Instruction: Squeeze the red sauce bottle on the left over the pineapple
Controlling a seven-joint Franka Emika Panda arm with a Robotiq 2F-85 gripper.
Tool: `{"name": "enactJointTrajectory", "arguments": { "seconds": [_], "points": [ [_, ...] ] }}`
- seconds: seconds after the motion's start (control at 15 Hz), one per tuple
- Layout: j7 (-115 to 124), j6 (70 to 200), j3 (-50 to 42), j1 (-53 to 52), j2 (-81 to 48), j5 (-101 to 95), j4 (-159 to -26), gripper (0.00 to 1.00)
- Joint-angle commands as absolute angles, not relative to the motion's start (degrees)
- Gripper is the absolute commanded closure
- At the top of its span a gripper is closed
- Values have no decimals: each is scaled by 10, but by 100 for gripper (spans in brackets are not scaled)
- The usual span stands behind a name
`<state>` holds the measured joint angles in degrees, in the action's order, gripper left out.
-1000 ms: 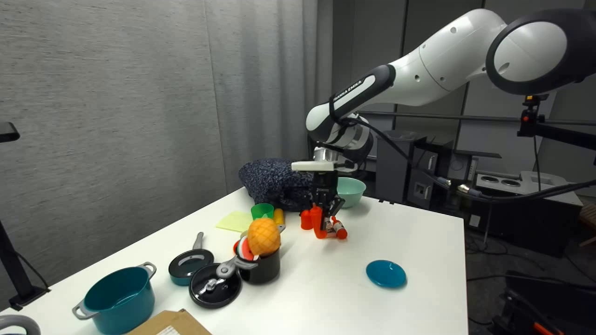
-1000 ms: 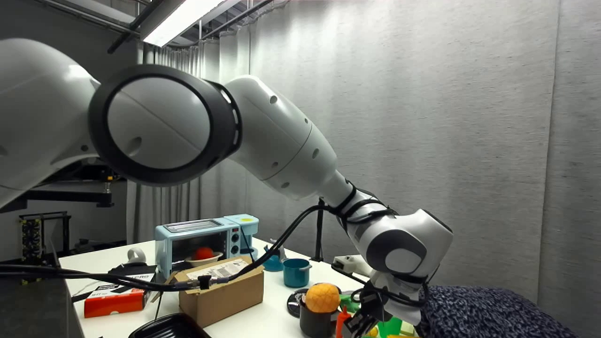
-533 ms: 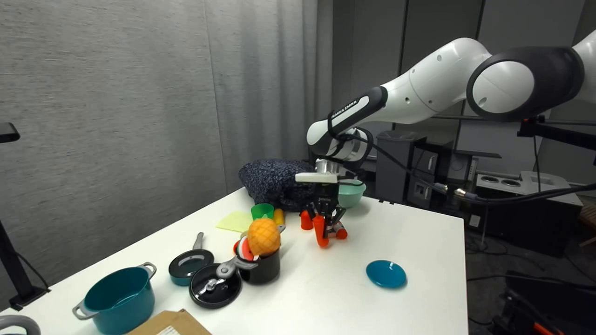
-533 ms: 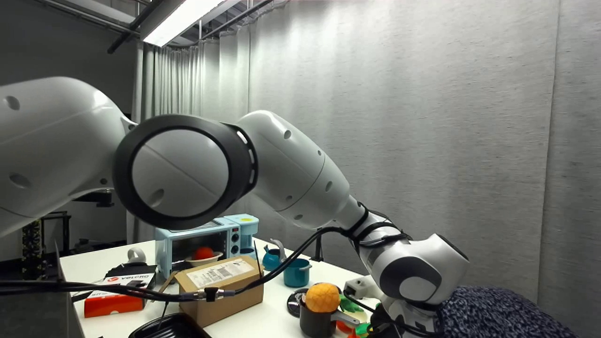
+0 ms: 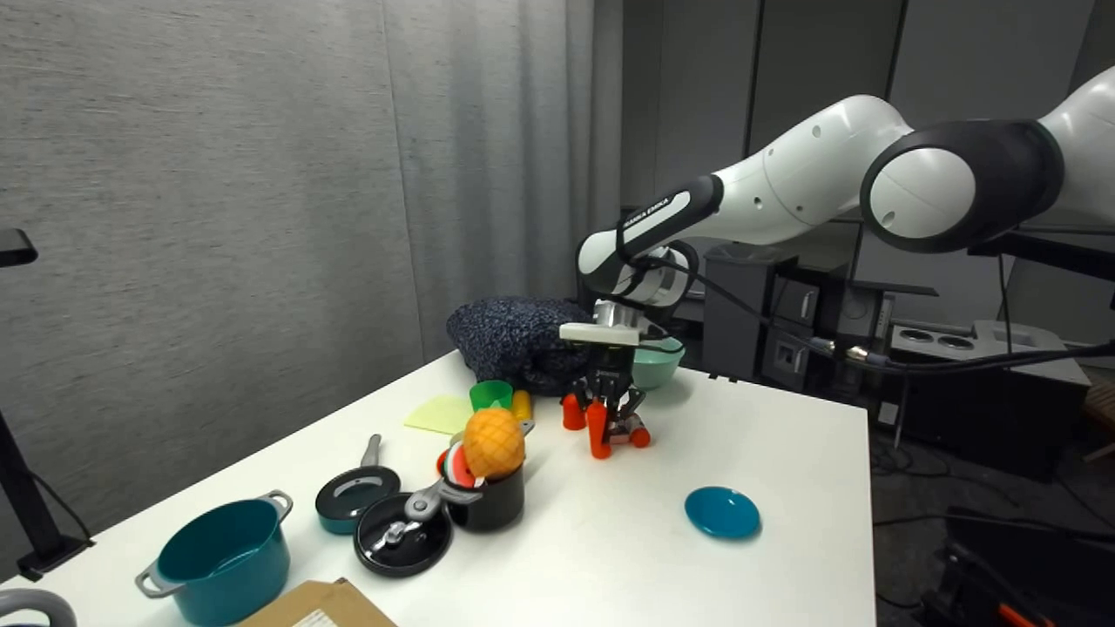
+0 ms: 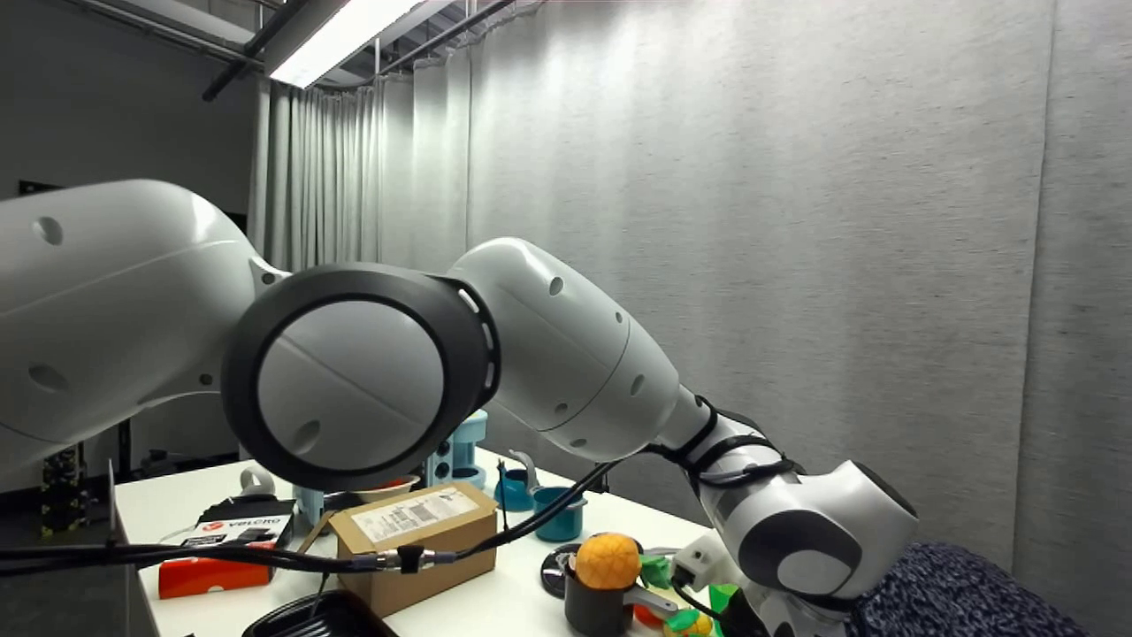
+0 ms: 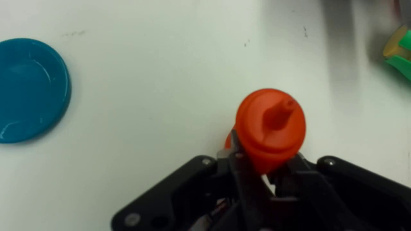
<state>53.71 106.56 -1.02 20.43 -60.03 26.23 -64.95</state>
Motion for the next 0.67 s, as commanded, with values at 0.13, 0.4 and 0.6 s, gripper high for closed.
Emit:
{"name": "enactJointTrajectory", "arguments": {
  "seconds": [0.13, 0.4, 0.6],
  "points": [
    [466, 1002, -21, 250, -634, 270, -579, 57],
    [433, 972, -37, 269, -635, 264, -558, 28],
    [467, 1012, -20, 226, -629, 267, -580, 4]
  ]
}}
